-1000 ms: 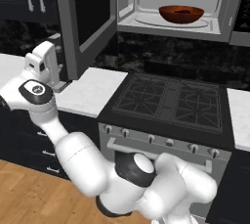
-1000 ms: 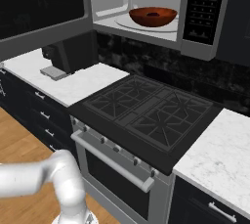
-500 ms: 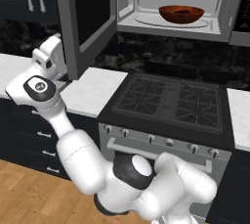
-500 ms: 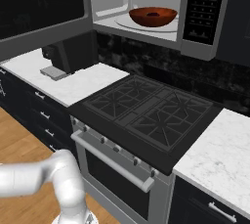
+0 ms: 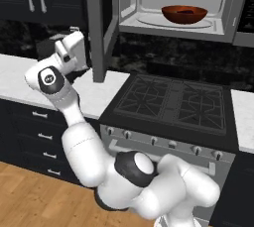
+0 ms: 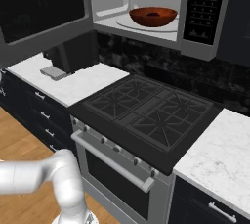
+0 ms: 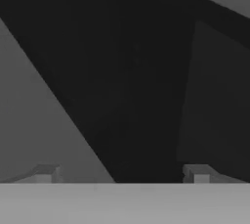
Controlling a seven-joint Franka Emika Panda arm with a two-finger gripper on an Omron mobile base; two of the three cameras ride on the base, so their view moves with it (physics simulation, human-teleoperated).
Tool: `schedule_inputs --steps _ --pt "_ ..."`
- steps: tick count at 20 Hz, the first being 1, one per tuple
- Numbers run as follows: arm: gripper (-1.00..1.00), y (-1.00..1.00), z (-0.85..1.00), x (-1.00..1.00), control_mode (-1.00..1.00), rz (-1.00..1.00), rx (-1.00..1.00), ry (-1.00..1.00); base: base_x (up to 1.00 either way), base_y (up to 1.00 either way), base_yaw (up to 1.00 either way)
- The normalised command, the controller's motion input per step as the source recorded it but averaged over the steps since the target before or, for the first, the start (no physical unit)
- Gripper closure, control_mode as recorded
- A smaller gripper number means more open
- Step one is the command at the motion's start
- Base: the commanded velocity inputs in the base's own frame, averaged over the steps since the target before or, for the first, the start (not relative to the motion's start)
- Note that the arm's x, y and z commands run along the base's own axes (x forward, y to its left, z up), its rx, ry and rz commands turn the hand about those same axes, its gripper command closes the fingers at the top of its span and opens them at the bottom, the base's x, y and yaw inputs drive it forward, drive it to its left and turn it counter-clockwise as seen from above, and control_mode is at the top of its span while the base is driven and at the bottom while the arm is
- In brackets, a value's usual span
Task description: Pick the eggplant from the sink and place it in the bowl. Then pick the bowl and place it in the microwave. Then close the microwave door and press the start button.
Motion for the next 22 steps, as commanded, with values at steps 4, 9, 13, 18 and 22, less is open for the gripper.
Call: schedule_inputs --steps 4,9,13,18,22 --pt "-1.0 -1.0 0.32 -0.24 -1.0 -0.3 0.14 -0.01 0.0 0.0 0.0" --pt "-1.0 -1.0 0.28 -0.21 -1.0 -0.23 0.16 -0.01 0.0 0.0 0.0" --pt "-1.0 -1.0 0.16 -0.01 -1.0 -0.14 0.18 0.0 0.0 0.0 0.0" --pt "-1.0 -0.95 0.11 0.31 -1.0 0.01 0.22 0.0 0.0 0.0 0.0" --pt "-1.0 -0.94 0.04 0.49 -1.0 0.1 0.25 0.0 0.0 0.0 0.0"
